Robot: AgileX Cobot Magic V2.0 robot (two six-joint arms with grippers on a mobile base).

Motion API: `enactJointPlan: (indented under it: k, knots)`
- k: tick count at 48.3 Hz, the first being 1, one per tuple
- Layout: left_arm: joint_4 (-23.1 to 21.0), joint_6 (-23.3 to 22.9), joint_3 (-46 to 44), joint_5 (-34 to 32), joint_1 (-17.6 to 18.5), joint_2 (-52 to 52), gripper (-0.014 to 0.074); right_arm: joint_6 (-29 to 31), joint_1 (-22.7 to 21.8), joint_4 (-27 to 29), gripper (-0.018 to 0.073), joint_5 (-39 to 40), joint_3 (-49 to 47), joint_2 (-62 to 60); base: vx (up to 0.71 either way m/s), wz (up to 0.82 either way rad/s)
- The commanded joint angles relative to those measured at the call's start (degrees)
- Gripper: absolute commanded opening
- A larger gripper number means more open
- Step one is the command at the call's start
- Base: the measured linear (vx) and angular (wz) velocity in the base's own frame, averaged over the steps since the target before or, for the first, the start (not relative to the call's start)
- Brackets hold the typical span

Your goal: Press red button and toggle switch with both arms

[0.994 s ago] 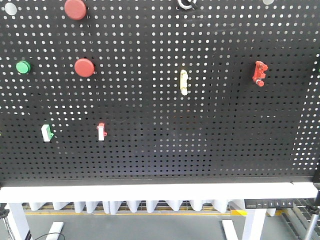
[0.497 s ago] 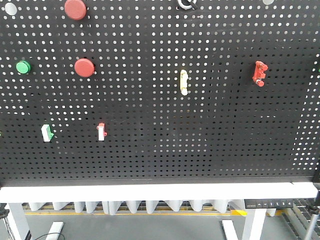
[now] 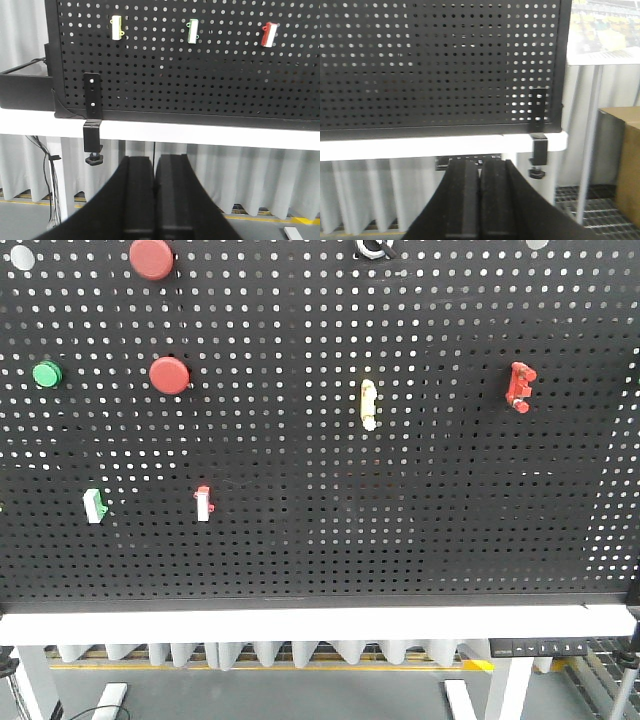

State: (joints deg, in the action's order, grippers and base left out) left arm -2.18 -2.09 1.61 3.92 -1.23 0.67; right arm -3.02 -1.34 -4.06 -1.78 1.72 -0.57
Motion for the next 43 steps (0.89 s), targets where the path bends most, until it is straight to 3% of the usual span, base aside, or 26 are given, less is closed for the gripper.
enactJointPlan:
  k: [1,43]
  knots:
    - [-0.6,-0.4,1.9,-4.6,0.0,0.9,0.0002,1.0,3.1,-1.1,0.0,5.1,0.7,-1.0,0.0,0.0]
    - [-0.6,-0.4,1.9,-4.6,0.0,0.9,0.0002,1.1,3.9,-1.7,0.0,5.1,0.7,-1.0,0.0,0.0]
